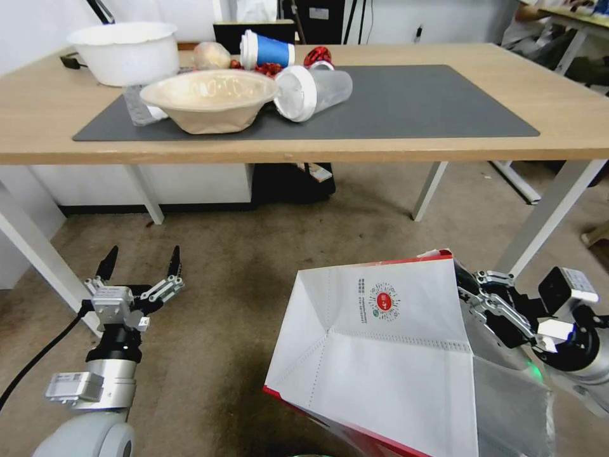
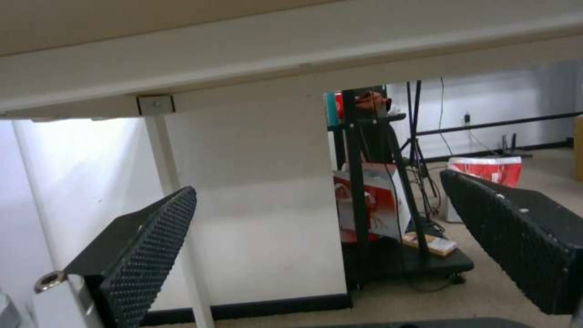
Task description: Pick up the food delivery bag from the floor and place it on the table.
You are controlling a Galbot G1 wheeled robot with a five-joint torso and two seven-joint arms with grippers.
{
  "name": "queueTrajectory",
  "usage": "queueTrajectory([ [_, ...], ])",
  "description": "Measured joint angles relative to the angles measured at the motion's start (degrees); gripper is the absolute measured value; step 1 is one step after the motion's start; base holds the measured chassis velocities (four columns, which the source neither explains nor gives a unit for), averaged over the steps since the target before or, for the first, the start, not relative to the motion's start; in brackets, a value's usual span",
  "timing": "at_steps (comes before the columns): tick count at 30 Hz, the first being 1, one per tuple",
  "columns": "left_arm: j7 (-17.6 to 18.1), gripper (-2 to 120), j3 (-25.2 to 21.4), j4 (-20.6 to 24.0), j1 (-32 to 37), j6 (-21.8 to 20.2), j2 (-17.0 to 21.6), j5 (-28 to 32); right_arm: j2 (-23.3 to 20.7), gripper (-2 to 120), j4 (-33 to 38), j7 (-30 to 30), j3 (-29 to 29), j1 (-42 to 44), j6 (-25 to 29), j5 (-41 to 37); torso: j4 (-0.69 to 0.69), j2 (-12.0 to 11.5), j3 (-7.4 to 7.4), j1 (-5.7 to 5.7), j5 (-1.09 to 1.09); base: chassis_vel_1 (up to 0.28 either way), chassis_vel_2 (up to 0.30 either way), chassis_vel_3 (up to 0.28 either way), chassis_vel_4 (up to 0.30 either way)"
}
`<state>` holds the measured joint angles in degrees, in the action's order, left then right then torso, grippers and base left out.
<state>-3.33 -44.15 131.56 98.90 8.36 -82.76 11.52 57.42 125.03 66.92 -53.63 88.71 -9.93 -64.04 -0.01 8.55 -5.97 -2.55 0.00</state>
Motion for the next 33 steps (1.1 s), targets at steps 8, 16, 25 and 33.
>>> queueTrajectory([
  [8, 0.50, 100, 0.11, 0.14, 0.30, 0.00, 0.02, 0.20, -0.06, 0, 0.13, 0.50, -0.68, 0.05, -0.29, -0.70, 0.00, 1.85, -1.53, -0.32, 0.00, 0.000, 0.000, 0.000, 0.000],
  [16, 0.39, 100, 0.12, 0.67, 0.46, -0.07, 0.08, 0.18, 0.04, 0, -0.34, 1.08, -0.64, -0.27, -0.36, -0.75, 0.00, 3.74, -2.96, -0.80, 0.00, 0.000, 0.000, 0.000, 0.000],
  [25, 0.10, 100, 0.41, 0.63, 0.65, -0.06, -0.22, -0.18, -0.03, 0, -0.77, 1.26, -0.60, -0.58, -0.45, -0.93, 0.00, 5.92, -4.58, -1.38, 0.00, 0.000, 0.000, 0.000, 0.000],
  [33, 0.07, 100, 0.49, 0.39, 0.59, -0.06, -0.21, -0.26, -0.29, 0, -1.01, 1.44, -0.62, -0.90, -0.62, -1.12, 0.00, 7.54, -5.75, -1.81, 0.00, 0.000, 0.000, 0.000, 0.000],
])
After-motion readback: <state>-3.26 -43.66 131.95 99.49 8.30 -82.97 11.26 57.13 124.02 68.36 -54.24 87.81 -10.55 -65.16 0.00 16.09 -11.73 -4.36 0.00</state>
